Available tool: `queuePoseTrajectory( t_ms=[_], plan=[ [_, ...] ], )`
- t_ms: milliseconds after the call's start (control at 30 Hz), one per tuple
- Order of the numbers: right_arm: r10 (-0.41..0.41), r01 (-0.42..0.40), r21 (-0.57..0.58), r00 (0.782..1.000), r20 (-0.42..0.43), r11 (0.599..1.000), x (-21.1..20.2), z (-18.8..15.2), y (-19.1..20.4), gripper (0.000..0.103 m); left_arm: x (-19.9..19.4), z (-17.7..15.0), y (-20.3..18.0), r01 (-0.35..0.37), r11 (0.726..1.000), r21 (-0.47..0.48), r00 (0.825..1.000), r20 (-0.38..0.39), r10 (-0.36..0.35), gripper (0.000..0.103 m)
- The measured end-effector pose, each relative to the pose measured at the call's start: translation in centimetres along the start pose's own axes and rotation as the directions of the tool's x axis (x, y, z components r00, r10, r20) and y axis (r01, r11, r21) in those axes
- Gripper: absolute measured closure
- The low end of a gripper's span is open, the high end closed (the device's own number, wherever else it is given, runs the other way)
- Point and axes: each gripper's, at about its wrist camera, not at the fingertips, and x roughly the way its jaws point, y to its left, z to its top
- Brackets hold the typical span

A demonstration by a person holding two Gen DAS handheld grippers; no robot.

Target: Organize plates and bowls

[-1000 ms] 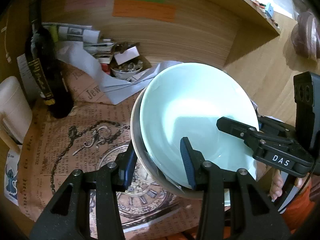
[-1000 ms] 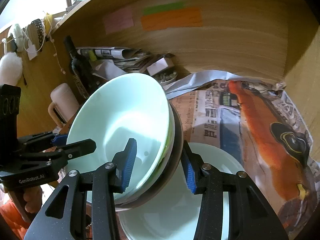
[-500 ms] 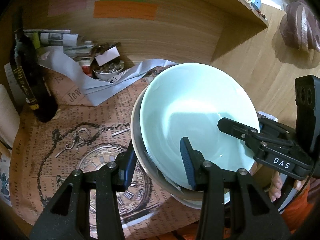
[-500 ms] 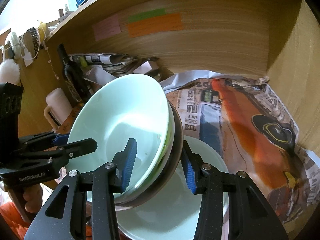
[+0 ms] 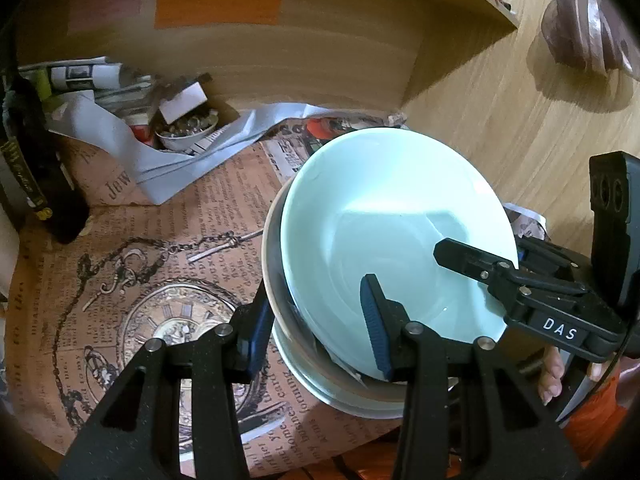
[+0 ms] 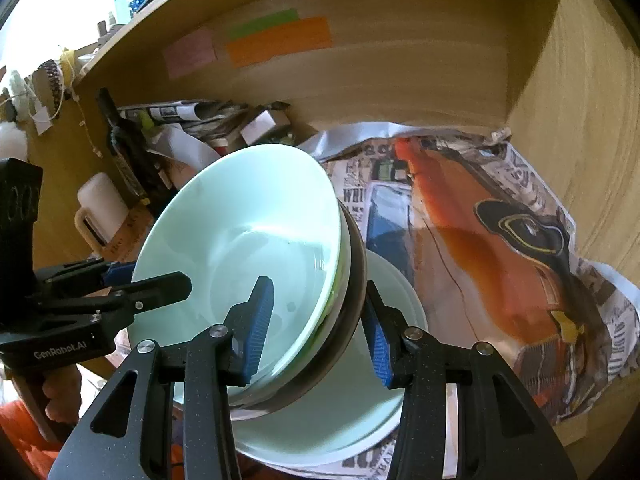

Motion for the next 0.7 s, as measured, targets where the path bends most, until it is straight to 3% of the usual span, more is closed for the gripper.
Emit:
queuePoseTrajectory(
  t_ms=[700],
  plan=[
    [0.019,-0.017,0.048,0.998,-0.053,0.999,1.6,-0.5,-1.7,0.063,3.0,-0.1,-0.2,0.016,1.000,0.001,0.996,-0.083,-0.016,0.060]
  ],
)
